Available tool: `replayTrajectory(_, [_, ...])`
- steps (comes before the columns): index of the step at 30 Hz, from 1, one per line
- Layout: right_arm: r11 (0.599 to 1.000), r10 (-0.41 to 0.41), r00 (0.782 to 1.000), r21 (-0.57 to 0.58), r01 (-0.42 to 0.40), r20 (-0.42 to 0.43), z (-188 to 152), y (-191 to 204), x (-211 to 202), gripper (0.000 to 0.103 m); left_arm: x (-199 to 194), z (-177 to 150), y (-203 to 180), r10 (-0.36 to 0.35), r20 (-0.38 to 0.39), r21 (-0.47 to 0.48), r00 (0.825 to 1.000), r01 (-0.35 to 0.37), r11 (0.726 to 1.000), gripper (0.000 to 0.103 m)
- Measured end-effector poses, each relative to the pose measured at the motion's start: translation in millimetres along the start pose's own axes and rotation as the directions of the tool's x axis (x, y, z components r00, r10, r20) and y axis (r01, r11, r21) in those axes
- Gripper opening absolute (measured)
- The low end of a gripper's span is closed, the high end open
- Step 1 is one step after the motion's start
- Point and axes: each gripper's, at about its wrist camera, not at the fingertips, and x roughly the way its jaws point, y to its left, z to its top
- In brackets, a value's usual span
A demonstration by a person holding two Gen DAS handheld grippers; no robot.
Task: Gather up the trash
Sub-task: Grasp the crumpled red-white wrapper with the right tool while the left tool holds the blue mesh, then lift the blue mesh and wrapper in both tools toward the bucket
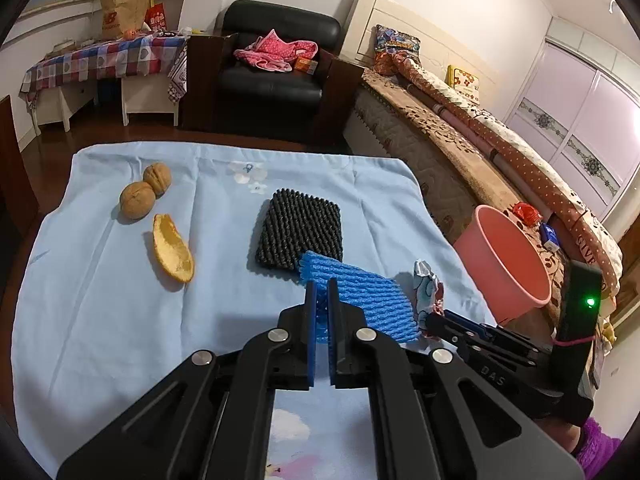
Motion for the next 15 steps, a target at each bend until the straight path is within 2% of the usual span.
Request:
replayTrajectory(5, [1.000,0.007,0.998,0.011,-0.008,0.070,8,-6,-21,0.016,-4,9,-9,-0.011,0.016,0.008,1.000,0.010,1.000,0.004])
replayTrajectory(15, [0.999,-0.010,0.988,0.039,0.004,0.152,17,-23,-50,0.016,-1,28,-45,-0.041,0.038,0.051,0.998,0.039,0.998,0.004])
